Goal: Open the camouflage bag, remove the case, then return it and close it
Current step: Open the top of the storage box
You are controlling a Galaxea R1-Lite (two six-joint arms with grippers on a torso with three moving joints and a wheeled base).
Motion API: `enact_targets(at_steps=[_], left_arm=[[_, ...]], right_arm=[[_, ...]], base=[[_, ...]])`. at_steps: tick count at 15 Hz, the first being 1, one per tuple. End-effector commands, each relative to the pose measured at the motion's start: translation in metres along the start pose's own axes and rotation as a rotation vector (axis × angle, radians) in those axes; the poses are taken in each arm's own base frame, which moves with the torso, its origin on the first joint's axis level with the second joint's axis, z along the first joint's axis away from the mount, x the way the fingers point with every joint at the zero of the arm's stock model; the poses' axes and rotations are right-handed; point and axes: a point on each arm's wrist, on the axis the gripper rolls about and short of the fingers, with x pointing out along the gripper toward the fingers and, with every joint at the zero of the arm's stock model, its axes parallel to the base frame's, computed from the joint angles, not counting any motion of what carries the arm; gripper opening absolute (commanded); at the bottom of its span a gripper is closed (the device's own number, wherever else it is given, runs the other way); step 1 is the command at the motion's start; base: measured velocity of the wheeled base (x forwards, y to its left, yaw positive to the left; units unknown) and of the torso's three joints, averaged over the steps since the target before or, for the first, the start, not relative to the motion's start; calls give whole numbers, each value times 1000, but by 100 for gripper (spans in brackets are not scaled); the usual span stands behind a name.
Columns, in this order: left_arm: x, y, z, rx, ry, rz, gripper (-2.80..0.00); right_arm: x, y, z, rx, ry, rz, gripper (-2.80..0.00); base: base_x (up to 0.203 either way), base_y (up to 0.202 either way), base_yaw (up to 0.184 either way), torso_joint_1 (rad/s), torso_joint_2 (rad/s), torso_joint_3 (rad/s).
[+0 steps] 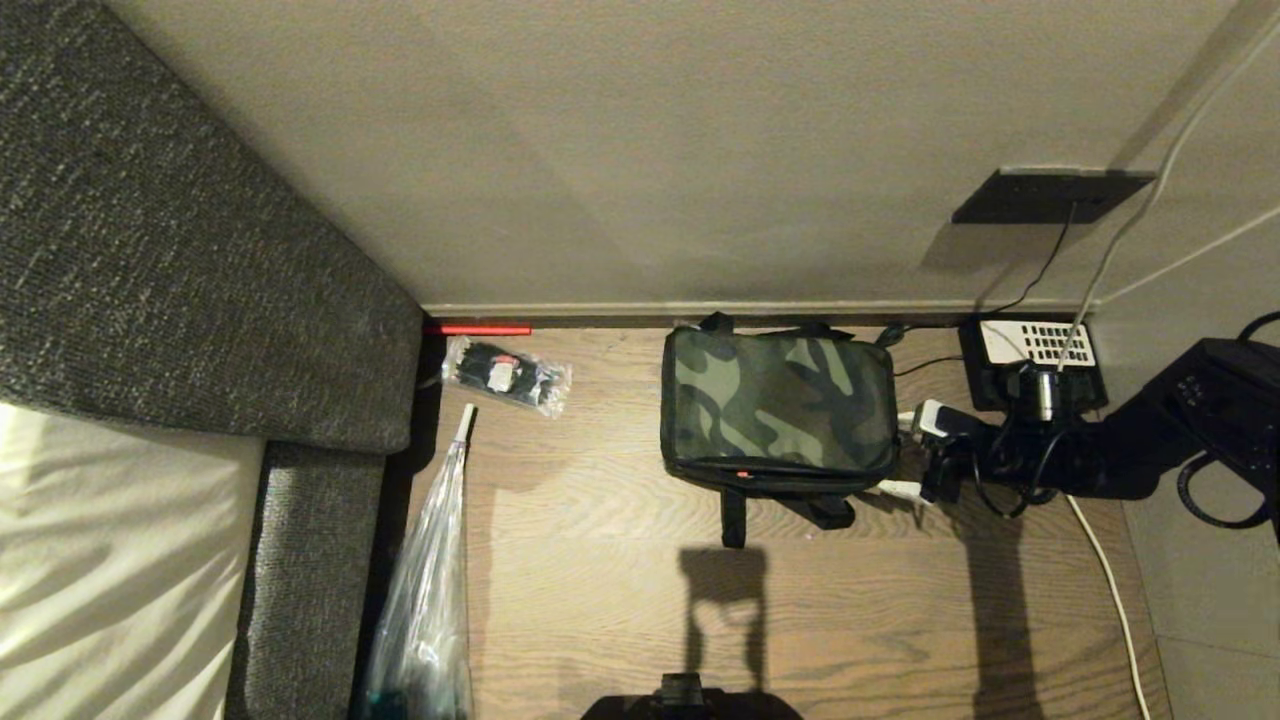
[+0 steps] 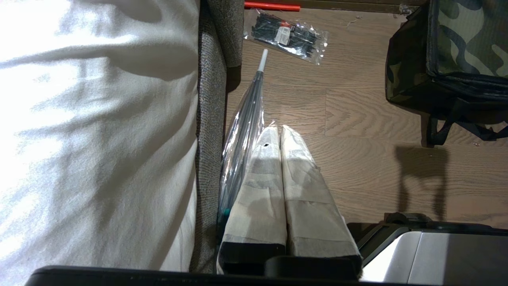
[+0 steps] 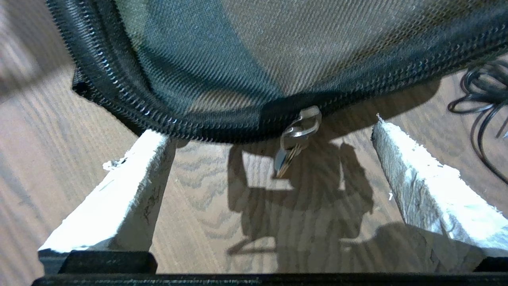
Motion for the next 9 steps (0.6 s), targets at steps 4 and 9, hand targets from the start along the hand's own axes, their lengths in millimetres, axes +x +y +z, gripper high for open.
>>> enact_targets(at_steps=[4,9], left_arm=[[0,0,0,0,0,0,-280],[0,0,0,0,0,0,-280]], right_arm=[[3,-2,-3,-42,-6,-7,0],[6,-5,-6,-49,-8,-15,0]], base=[[0,0,0,0,0,0],[0,0,0,0,0,0]])
